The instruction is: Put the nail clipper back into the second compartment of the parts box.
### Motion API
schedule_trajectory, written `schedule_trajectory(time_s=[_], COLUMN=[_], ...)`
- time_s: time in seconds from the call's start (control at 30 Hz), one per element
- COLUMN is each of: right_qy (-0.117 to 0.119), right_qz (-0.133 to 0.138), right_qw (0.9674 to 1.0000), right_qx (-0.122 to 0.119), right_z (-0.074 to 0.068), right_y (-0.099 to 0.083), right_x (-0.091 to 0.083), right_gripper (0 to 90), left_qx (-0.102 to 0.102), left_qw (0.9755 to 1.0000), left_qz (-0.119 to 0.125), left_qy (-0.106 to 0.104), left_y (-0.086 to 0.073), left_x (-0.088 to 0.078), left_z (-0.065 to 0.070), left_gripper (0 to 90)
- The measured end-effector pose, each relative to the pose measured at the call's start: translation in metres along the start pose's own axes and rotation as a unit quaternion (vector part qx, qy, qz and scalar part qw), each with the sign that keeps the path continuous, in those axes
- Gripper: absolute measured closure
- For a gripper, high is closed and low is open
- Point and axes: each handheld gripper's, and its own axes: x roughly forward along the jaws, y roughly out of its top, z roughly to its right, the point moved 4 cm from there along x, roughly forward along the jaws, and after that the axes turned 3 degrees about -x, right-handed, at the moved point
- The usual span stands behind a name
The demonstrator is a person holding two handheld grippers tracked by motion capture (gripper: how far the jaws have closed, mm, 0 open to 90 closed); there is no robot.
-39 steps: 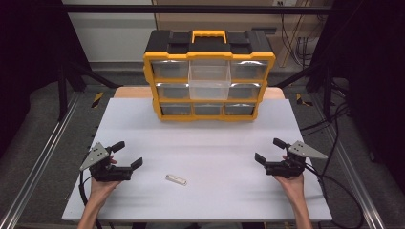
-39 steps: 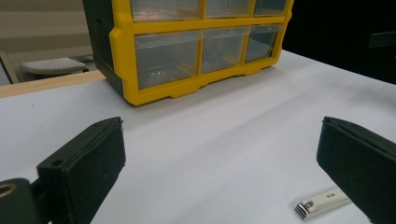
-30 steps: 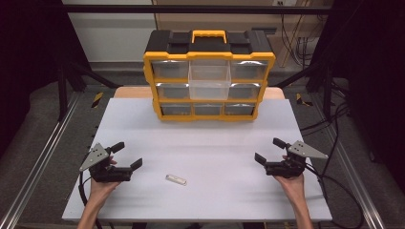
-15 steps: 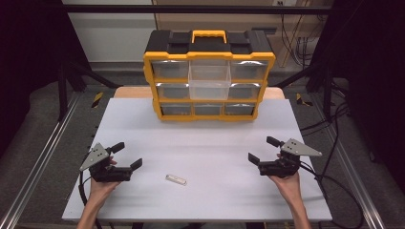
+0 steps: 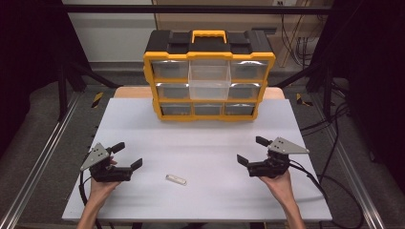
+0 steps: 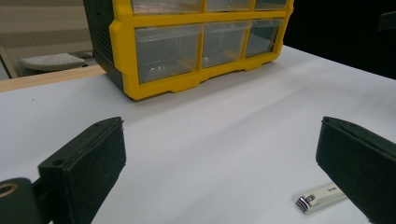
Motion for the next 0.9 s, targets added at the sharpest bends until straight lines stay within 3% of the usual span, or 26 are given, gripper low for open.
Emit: schedule_trajectory(time_s=[0.63,0.9], right_qy=[0.029,0.051], right_qz=[-0.047,-0.060], right_qw=[0.9980,0.9963], right_qx=[-0.031,-0.033], right_z=[-0.036,-0.051], right_y=[0.010,0.013], right_x=[0.035,0.050], right_gripper=[0.8,1.8], left_qx=[-0.001,0.001], left_qw=[1.0000,1.0000], left_qz=[-0.003,-0.006], left_qy=[0.000,0.000], left_y=[-0.001,-0.001], left_x=[0.001,0.002], left_z=[0.000,0.000], left_gripper=[1.6,1.6])
